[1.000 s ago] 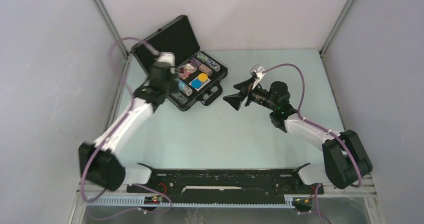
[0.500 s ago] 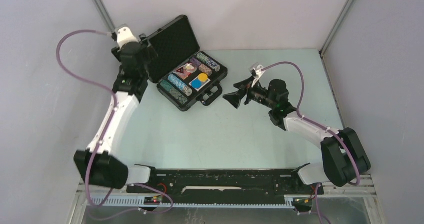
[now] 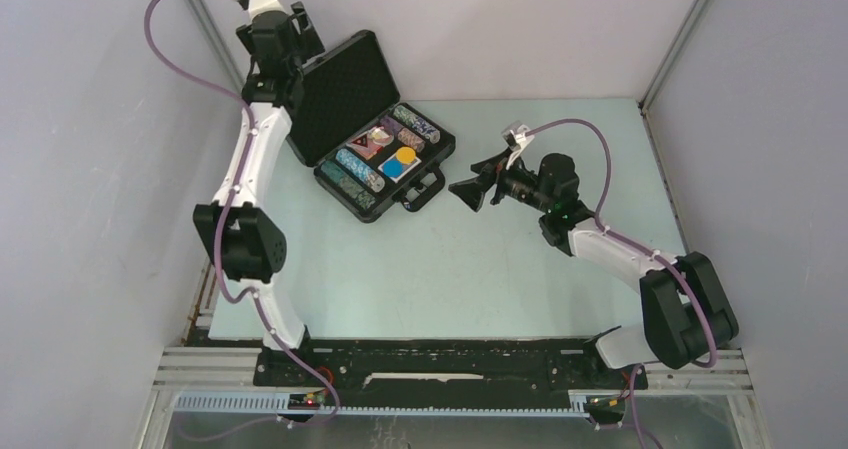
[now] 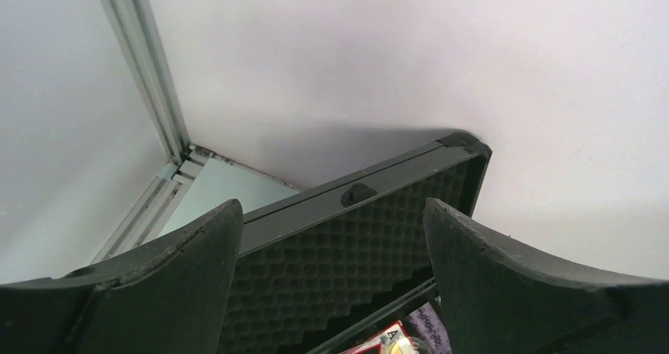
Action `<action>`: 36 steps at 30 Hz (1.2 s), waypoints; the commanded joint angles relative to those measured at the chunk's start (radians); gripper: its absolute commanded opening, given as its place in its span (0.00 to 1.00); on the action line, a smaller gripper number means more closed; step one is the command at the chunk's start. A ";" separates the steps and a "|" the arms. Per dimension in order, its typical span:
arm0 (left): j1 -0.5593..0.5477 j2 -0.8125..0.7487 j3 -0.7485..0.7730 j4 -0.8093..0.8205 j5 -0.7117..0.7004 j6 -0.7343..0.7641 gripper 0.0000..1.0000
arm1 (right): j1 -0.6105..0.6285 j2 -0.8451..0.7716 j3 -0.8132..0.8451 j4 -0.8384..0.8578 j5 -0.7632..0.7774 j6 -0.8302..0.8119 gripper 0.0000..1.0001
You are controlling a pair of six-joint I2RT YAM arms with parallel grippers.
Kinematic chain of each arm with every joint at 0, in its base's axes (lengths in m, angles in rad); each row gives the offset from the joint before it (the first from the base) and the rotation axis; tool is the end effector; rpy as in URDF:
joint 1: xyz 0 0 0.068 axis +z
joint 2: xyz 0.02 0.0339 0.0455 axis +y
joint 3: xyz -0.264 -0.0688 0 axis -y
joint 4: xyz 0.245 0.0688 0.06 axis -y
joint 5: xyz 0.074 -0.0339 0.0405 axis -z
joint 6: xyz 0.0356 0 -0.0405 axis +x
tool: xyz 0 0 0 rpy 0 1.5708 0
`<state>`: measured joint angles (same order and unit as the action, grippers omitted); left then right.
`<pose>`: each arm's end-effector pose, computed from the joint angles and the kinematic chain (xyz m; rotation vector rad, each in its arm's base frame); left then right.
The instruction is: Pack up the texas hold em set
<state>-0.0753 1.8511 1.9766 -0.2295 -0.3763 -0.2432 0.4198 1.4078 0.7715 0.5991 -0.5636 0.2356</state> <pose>0.4349 -0.0197 0.4463 -0.4189 1.6146 0.0742 0.2789 0.1453 0.2728 -0.6012 1.5774 0.9499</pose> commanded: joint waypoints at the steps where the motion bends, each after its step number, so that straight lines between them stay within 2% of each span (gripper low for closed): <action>1: 0.036 0.102 0.127 -0.032 0.125 0.027 0.90 | -0.006 0.019 0.059 -0.004 -0.022 0.023 1.00; 4: 0.054 0.187 0.210 -0.078 0.181 0.017 0.90 | -0.005 0.038 0.086 -0.027 -0.032 0.024 1.00; 11: 0.072 0.275 0.275 -0.100 0.241 0.037 0.94 | -0.005 0.045 0.089 -0.016 -0.055 0.033 1.00; 14: 0.123 0.298 0.278 -0.105 0.306 0.017 0.94 | -0.003 0.043 0.089 -0.016 -0.059 0.035 1.00; 22: 0.131 0.309 0.257 -0.136 0.400 0.055 0.94 | -0.002 0.047 0.089 -0.006 -0.066 0.042 1.00; 32: 0.128 0.259 0.157 -0.149 0.443 0.027 0.90 | -0.002 0.049 0.088 0.000 -0.065 0.045 1.00; 36: 0.105 0.227 0.124 -0.147 0.431 0.066 0.88 | -0.003 0.059 0.093 0.006 -0.064 0.056 1.00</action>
<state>0.0555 2.1494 2.1483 -0.3630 0.0231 -0.2138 0.4202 1.4528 0.8265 0.5629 -0.6159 0.2695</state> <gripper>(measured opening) 0.894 0.993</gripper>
